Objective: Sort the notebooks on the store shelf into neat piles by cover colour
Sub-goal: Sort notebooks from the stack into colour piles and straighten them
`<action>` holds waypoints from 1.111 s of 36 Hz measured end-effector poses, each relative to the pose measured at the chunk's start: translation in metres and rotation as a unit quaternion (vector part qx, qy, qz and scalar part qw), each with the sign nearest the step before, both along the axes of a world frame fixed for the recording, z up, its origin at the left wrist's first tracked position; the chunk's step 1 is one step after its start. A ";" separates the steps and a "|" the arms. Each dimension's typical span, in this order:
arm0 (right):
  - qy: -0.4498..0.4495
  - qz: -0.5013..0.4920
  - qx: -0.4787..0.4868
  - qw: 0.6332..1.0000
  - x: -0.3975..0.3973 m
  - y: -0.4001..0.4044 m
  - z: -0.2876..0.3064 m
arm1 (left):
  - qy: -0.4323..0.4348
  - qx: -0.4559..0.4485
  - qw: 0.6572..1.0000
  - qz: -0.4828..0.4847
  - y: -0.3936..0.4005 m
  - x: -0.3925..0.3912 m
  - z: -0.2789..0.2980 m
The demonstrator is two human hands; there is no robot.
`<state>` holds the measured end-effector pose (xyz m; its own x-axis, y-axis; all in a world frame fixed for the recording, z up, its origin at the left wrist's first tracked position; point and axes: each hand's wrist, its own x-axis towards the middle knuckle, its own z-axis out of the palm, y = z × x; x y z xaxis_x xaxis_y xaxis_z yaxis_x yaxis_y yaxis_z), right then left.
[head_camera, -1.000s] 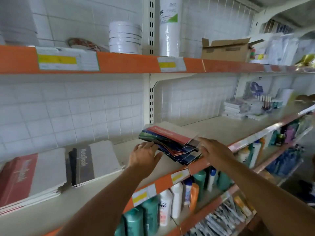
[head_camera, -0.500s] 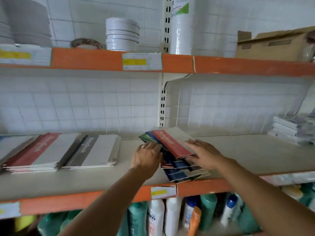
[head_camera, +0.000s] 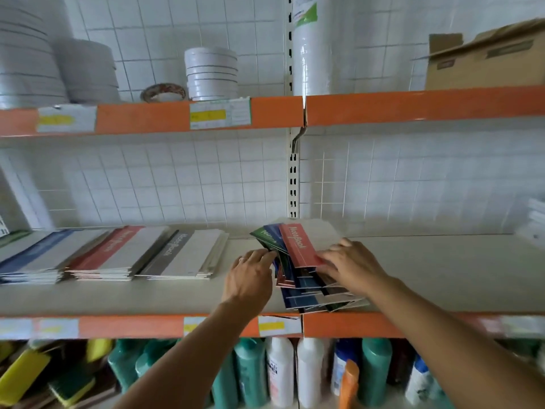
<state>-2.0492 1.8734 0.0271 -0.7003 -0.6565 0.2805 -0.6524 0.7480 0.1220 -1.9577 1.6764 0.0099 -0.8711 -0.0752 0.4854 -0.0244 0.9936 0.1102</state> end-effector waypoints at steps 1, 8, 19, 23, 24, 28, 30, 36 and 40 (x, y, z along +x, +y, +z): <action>0.001 0.001 -0.015 1.000 0.001 0.000 0.000 | 0.012 0.002 1.000 -0.001 0.000 0.000 0.000; -0.012 0.004 -0.068 0.998 0.010 -0.004 -0.012 | 0.101 0.015 0.995 -0.022 0.005 -0.003 -0.001; 0.033 -0.019 -0.103 0.994 0.003 0.003 0.001 | 0.070 0.011 0.992 -0.105 0.033 -0.025 0.001; 0.039 -0.050 -0.114 0.991 0.004 0.012 0.014 | -0.078 -0.003 0.991 -0.107 0.055 -0.039 0.007; 0.038 -0.055 -0.113 0.991 0.006 0.015 0.017 | -0.106 -0.010 0.988 -0.108 0.060 -0.041 0.008; 0.025 -0.058 -0.107 0.992 0.012 0.024 0.023 | -0.164 -0.014 0.982 -0.091 0.071 -0.046 0.003; 0.023 -0.063 -0.094 0.993 0.014 0.029 0.022 | -0.156 -0.028 0.984 -0.083 0.070 -0.046 0.000; 0.058 -0.060 -0.108 0.991 0.012 0.037 0.009 | -0.131 -0.096 0.983 -0.081 0.063 -0.033 0.009; 0.047 -0.049 -0.084 0.994 0.015 0.034 0.006 | -0.141 -0.131 0.978 -0.077 0.061 -0.026 0.008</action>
